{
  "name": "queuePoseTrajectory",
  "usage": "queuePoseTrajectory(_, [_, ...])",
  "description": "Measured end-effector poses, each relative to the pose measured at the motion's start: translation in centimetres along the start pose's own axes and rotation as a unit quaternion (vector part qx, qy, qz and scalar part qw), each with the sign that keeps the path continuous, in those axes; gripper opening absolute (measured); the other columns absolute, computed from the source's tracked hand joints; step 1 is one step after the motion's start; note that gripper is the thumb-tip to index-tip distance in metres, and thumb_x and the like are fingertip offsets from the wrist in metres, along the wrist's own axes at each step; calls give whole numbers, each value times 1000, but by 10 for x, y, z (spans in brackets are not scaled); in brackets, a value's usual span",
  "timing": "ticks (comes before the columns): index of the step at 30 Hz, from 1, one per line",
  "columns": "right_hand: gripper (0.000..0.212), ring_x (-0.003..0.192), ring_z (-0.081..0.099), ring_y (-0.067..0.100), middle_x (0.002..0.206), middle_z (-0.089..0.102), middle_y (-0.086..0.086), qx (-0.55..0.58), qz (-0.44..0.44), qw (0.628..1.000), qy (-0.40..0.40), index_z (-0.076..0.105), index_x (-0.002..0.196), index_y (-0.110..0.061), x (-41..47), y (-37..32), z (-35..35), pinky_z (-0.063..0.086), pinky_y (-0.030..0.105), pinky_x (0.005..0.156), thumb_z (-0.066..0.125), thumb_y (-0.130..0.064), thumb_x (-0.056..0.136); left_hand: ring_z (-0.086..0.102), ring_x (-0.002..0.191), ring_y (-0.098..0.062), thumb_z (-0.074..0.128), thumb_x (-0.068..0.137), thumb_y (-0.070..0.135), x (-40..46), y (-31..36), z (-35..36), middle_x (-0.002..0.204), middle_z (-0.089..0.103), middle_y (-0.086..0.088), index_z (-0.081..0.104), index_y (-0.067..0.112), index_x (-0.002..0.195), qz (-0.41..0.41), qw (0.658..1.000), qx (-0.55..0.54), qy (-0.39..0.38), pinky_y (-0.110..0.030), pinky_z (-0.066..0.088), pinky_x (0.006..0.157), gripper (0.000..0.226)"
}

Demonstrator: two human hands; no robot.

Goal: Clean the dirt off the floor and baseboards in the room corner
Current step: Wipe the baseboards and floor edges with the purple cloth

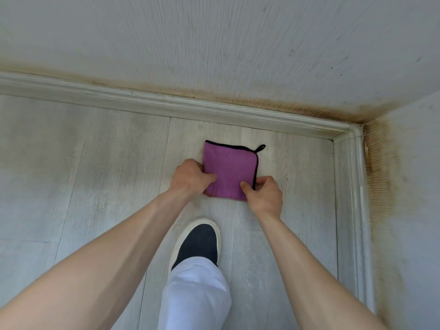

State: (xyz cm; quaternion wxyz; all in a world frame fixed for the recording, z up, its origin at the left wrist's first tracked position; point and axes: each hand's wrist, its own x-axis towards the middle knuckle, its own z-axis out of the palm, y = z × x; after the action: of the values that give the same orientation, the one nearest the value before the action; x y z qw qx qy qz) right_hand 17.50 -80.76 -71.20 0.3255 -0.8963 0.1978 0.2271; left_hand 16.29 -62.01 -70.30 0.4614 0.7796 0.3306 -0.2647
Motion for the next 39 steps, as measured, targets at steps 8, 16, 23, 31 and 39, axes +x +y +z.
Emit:
queuePoseTrajectory(8, [43, 115, 56, 15, 132, 52, 0, 68, -102, 991, 45, 54, 140, -16, -17, -5, 3, 46, 28, 96, 64, -26, 99, 74, 104, -16, 78, 89, 24, -11, 6, -11, 108, 78, 0, 74, 13, 114, 62, 965, -212, -141, -34, 56, 100, 27])
queuePoseTrajectory(16, [41, 106, 71, 13, 110, 77, -4, 397, 35, 906, -145, 72, 114, -22, -43, -37, -4, 54, 29, 93, 37, -44, 111, 62, 78, -14, 69, 78, 19, -51, 17, -7, 84, 66, -3, 63, 2, 88, 191, 935, -281, -105, -28, 50, 72, 20])
queuePoseTrajectory(23, [59, 120, 68, 27, 127, 71, 15, 593, 93, 769, -220, 67, 128, -9, -58, -40, -13, 53, 44, 102, 41, -56, 104, 60, 76, -22, 63, 67, 12, -70, 27, 9, 85, 68, -8, 58, 15, 93, 90, 906, -399, -103, -30, 47, 62, 27])
queuePoseTrajectory(31, [28, 102, 74, 31, 110, 75, 21, 553, 71, 825, -88, 70, 118, 1, -69, -24, -24, 60, 44, 92, 59, -21, 104, 67, 86, -12, 67, 89, 18, -74, 32, 31, 107, 67, 6, 49, 26, 135, 183, 979, -87, 40, -31, 56, 74, 50])
queuePoseTrajectory(39, [35, 77, 70, 22, 94, 73, 11, 496, 154, 853, -46, 70, 108, -9, -62, -20, -51, 58, 36, 69, 51, -39, 107, 61, 110, -16, 53, 84, 56, -90, 40, 35, 122, 65, 4, 62, 22, 135, 332, 930, 106, -113, -36, 47, 99, 62])
